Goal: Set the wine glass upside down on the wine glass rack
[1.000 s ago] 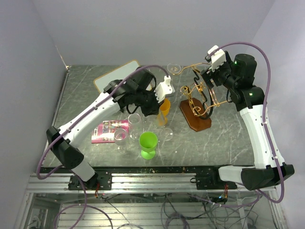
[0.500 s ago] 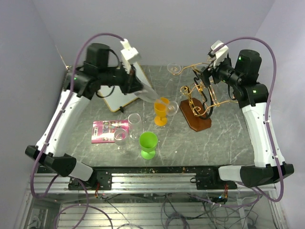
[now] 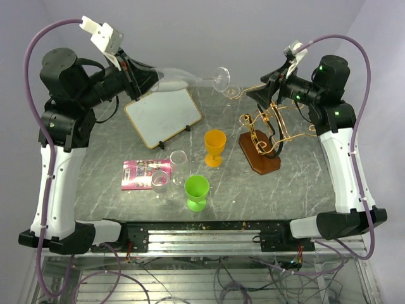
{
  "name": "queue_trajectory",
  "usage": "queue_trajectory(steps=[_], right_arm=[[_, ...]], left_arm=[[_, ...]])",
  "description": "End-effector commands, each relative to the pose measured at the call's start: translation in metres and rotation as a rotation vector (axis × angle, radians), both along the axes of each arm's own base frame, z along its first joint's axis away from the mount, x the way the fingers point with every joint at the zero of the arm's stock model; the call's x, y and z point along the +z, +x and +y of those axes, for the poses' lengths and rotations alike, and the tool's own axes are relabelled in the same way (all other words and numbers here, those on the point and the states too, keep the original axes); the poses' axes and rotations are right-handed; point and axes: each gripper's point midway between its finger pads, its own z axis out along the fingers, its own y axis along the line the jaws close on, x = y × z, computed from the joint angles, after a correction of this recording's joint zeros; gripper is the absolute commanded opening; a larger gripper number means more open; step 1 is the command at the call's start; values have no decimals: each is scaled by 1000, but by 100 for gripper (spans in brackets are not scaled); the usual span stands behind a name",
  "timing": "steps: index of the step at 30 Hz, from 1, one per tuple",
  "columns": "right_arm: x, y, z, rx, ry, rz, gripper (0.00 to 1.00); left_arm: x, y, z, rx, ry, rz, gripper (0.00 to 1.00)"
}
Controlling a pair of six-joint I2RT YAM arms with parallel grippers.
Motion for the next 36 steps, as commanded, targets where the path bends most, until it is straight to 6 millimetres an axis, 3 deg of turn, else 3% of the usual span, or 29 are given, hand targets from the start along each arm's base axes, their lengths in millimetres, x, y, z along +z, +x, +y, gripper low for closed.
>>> queue_trajectory(steps=[1,10,19,26,36], right_arm=[[19,-7,26,132,167,67,75],[8,-8,59,176,218,136,71],[6,16,63,53,256,187,56],[9,11,78,112,270,206,45],[15,17,82,107,297,212,26]], left_arm=[[10,28,-6,17,-117,36,7],[-9,48,-14,-5,-165,103,7],[-19,53,-19,-25,-167,119,7],[-21,56,-21,-33,-162,121,7],[-29,56,-22,-22,-141,117,7]])
